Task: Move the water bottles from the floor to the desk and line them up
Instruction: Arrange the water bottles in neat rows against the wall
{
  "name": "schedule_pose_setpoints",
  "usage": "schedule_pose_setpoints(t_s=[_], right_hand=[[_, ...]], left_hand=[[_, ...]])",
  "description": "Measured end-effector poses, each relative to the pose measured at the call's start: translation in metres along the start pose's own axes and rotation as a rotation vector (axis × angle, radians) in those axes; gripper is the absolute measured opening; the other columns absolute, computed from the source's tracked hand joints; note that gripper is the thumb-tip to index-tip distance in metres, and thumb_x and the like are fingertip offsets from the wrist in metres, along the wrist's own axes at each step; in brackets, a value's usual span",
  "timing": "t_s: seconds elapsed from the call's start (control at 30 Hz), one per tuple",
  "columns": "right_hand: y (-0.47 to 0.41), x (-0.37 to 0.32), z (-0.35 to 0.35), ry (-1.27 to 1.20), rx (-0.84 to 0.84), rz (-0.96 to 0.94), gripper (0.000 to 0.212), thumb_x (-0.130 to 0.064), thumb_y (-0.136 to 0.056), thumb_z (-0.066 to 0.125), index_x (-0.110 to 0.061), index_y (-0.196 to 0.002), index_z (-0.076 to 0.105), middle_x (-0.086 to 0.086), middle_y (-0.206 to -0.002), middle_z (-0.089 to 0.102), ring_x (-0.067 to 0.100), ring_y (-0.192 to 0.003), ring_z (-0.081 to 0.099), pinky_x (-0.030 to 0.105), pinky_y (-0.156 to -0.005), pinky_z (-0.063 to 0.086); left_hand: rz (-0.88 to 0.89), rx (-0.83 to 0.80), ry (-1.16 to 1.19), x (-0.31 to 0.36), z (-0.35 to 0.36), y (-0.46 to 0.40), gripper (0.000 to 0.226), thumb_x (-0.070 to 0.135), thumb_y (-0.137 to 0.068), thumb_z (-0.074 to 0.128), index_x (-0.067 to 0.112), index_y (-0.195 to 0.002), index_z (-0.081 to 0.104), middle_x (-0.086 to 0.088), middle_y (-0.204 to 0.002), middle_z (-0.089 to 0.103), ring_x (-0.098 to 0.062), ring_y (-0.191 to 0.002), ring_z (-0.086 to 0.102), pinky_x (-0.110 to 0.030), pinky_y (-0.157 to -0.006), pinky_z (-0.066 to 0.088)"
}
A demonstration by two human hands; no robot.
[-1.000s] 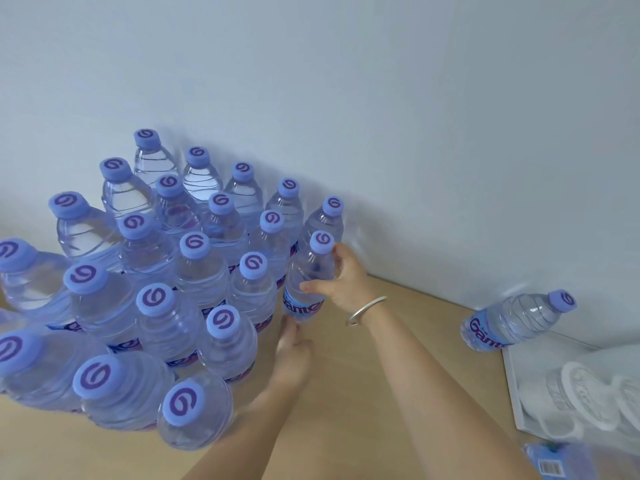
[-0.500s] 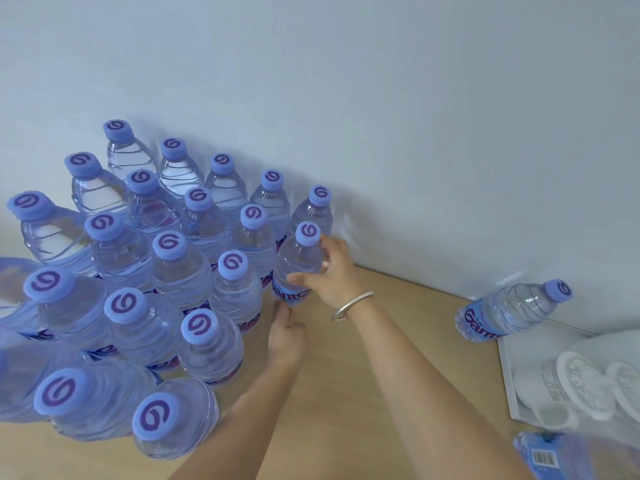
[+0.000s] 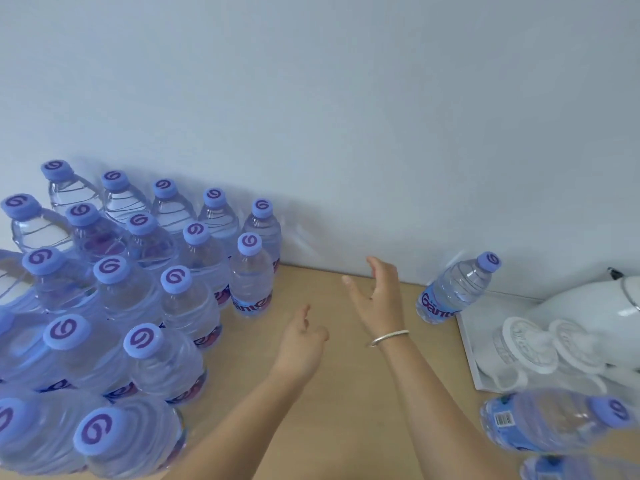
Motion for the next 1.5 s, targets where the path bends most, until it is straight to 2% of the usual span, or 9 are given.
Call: schedule_pose_setpoints(t_s=[0.13,0.27,0.37,0.53,0.67,0.9,1.2,1.4,1.5], right_hand=[[0.006,0.042,-0.06,0.161,0.289,0.029,0.053,-0.022,-0.076,0.065,0.003,-0.121,0.053,0.024,-0.119,0.049,0.029,-0.112,0.041,0.028,-0.097,0.03],[0.004,0.072,-0.103,0.179,0.529,0.176,0.072,-0.003,-0.066,0.077,0.002,-0.13,0.046,0.026,-0.131,0.041,0.041,-0.12,0.037,0.036,-0.1,0.026],[-0.002,0.097,-0.124,0.1,0.566,0.342,0.086,-0.006,-0.066,0.078,0.0,-0.139,0.033,0.025,-0.14,0.033,0.039,-0.13,0.028,0.035,-0.105,0.019],[-0.02,0.131,-0.118,-0.155,0.35,0.485,0.1,-0.016,-0.066,0.082,-0.011,-0.145,0.021,0.011,-0.144,0.032,0.026,-0.133,0.034,0.033,-0.107,0.033],[-0.02,0.134,-0.112,-0.234,0.279,0.522,0.07,-0.02,-0.065,0.082,-0.013,-0.123,0.042,0.003,-0.112,0.057,0.023,-0.101,0.058,0.027,-0.079,0.043],[0.002,0.104,-0.101,-0.183,0.193,0.479,0.05,-0.03,-0.063,0.083,-0.027,-0.099,0.048,-0.006,-0.094,0.062,0.014,-0.082,0.061,0.024,-0.067,0.046],[-0.004,0.014,-0.098,-0.462,0.036,0.354,0.065,-0.05,-0.046,0.077,-0.014,-0.097,0.059,0.001,-0.09,0.07,0.017,-0.082,0.068,0.038,-0.075,0.056],[-0.009,-0.043,-0.092,-0.561,-0.304,0.223,0.082,-0.052,-0.046,0.083,-0.01,-0.112,0.056,0.005,-0.103,0.069,0.019,-0.092,0.069,0.041,-0.082,0.056],[-0.002,-0.073,-0.093,-0.734,-0.495,0.141,0.05,-0.036,-0.062,0.075,-0.017,-0.104,0.057,-0.001,-0.095,0.067,0.014,-0.088,0.067,0.029,-0.07,0.054]], left_hand=[[0.066,-0.095,-0.16,0.012,0.031,-0.003,0.061,0.004,-0.089,0.047,0.013,-0.147,0.028,-0.01,-0.149,0.034,-0.015,-0.136,0.035,-0.018,-0.095,0.03],[0.114,-0.167,-0.282,0.023,0.06,-0.009,0.06,0.007,-0.09,0.049,0.012,-0.146,0.029,-0.01,-0.15,0.033,-0.01,-0.117,0.046,-0.018,-0.087,0.033],[0.131,-0.187,-0.306,0.025,0.076,-0.012,0.058,0.006,-0.09,0.05,0.01,-0.144,0.031,-0.008,-0.148,0.037,-0.015,-0.132,0.039,-0.025,-0.099,0.035],[0.142,-0.186,-0.313,0.021,0.09,-0.014,0.056,0.006,-0.09,0.05,0.01,-0.143,0.032,-0.001,-0.147,0.037,-0.016,-0.135,0.036,-0.024,-0.099,0.033],[0.138,-0.173,-0.323,0.017,0.092,-0.018,0.056,0.008,-0.089,0.05,0.013,-0.142,0.033,0.002,-0.146,0.037,-0.013,-0.132,0.039,-0.023,-0.095,0.034],[0.176,-0.18,-0.38,0.024,0.092,-0.021,0.066,0.009,-0.086,0.058,0.011,-0.145,0.029,0.0,-0.148,0.035,-0.015,-0.133,0.038,-0.025,-0.096,0.039],[0.249,-0.201,-0.271,0.027,0.057,-0.002,0.104,0.028,-0.063,0.087,0.018,-0.145,0.025,0.013,-0.136,0.04,-0.009,-0.131,0.039,-0.021,-0.095,0.037],[0.337,-0.28,0.053,0.042,0.023,0.036,0.065,0.031,-0.041,0.081,0.012,-0.101,0.066,-0.004,-0.091,0.074,-0.018,-0.085,0.068,-0.024,-0.074,0.054],[0.325,-0.416,0.157,0.043,0.002,0.051,0.054,0.026,-0.049,0.079,0.006,-0.098,0.07,-0.014,-0.097,0.072,-0.023,-0.09,0.066,-0.027,-0.081,0.052]])
Point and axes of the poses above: each hand's wrist, its own y-axis away from the middle knuckle, its own z-axis out of the palm, x = y × z, the point moved 5 cm from there along -y, towards the middle knuckle
